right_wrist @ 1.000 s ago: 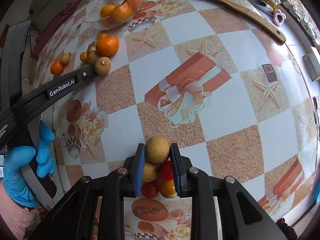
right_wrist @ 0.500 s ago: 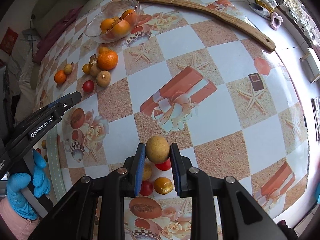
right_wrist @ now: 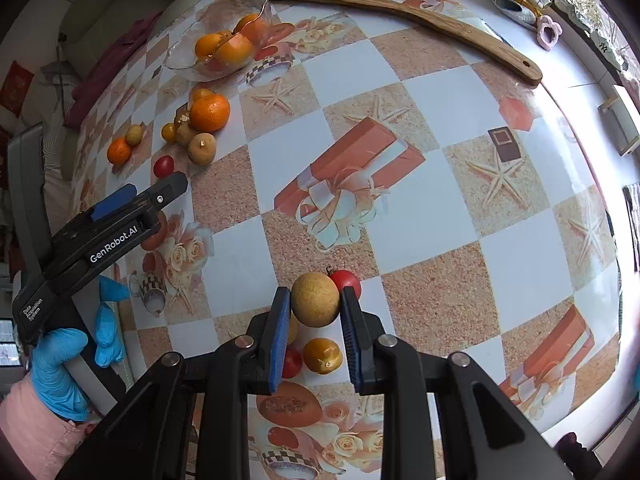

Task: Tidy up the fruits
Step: 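Lift the red tomato with the left tool while the right tool holds the kiwi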

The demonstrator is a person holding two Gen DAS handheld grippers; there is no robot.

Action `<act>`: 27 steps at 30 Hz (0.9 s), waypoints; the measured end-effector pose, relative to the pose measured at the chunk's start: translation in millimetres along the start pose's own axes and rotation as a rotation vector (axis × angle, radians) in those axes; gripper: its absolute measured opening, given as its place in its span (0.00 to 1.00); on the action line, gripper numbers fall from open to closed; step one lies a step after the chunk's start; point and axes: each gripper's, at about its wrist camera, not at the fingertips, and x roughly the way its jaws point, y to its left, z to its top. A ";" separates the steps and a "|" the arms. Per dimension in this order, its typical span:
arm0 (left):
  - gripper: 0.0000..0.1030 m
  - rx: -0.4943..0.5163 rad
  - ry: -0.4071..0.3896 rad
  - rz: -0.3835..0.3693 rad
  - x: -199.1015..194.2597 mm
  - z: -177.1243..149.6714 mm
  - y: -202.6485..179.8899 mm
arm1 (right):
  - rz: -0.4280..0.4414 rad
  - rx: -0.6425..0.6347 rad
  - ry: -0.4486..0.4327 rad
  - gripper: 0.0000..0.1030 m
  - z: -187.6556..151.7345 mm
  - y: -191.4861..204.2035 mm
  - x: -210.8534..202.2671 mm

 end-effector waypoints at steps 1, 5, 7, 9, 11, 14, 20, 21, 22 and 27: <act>0.83 0.005 0.012 0.011 3.2 2.0 -1.1 | 0.001 0.002 0.000 0.26 -0.2 -0.9 0.0; 0.83 0.011 0.023 0.037 14.5 10.4 -2.6 | 0.003 0.007 -0.001 0.26 0.8 -3.3 -0.9; 0.77 0.020 0.028 0.045 18.9 13.4 -2.8 | 0.004 0.011 -0.003 0.26 0.6 -4.8 -2.4; 0.62 0.028 0.018 0.016 18.6 16.4 -3.4 | 0.003 0.014 -0.004 0.27 0.2 -5.9 -3.8; 0.39 0.062 0.015 0.001 16.7 17.4 -9.7 | 0.003 0.017 -0.006 0.26 0.1 -7.0 -4.6; 0.21 0.097 0.024 -0.023 13.6 16.8 -20.3 | 0.003 0.022 -0.007 0.27 0.1 -7.3 -5.0; 0.21 0.028 0.056 -0.065 5.2 13.9 -16.9 | 0.007 0.006 -0.011 0.26 1.3 -1.3 -8.2; 0.21 0.018 0.056 -0.067 3.2 12.7 -15.5 | 0.006 0.004 -0.012 0.26 2.0 -0.4 -8.4; 0.21 0.009 0.056 -0.067 0.6 11.4 -13.8 | 0.006 0.002 -0.011 0.26 2.6 0.7 -8.7; 0.21 -0.017 0.038 -0.067 -16.4 6.0 -1.1 | -0.001 -0.023 -0.016 0.26 5.6 10.6 -11.1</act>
